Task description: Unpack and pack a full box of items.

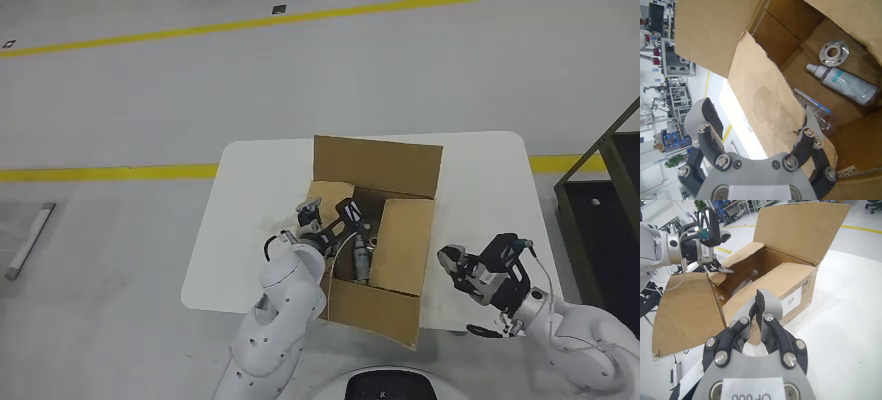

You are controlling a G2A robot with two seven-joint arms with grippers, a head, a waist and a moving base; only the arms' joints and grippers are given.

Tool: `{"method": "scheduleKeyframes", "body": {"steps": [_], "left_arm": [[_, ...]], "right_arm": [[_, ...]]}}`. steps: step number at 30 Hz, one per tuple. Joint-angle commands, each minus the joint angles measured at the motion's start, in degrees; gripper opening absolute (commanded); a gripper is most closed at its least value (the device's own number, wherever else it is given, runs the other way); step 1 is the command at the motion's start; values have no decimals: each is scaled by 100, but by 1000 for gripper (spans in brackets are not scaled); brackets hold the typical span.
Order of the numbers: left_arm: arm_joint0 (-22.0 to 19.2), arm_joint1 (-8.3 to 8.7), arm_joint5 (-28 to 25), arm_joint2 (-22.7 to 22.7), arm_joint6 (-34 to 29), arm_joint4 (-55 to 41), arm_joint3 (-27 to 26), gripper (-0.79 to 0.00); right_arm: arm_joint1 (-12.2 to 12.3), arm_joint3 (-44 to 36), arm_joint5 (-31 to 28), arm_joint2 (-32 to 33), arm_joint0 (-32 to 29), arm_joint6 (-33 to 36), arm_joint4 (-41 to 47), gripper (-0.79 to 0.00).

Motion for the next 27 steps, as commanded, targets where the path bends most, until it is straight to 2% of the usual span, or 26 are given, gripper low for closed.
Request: {"method": "scheduleKeyframes", "body": {"steps": [1,12,19,27], "left_arm": [[-18,9,6,-55,-2,79,-65,0],[-257,96,-3,-632,216,614,-254,0],[-392,201,-182,-843,728,1404,259,0],[-407,244,-48,-1012,1079,1588,661,0]], "right_arm": [[2,29,0,-17,26,6,-15,-785],[10,77,103,-2,30,-36,22,-785],[14,42,165,8,50,-67,47,-785],[20,48,189,8,3,-52,76,-785]]}}
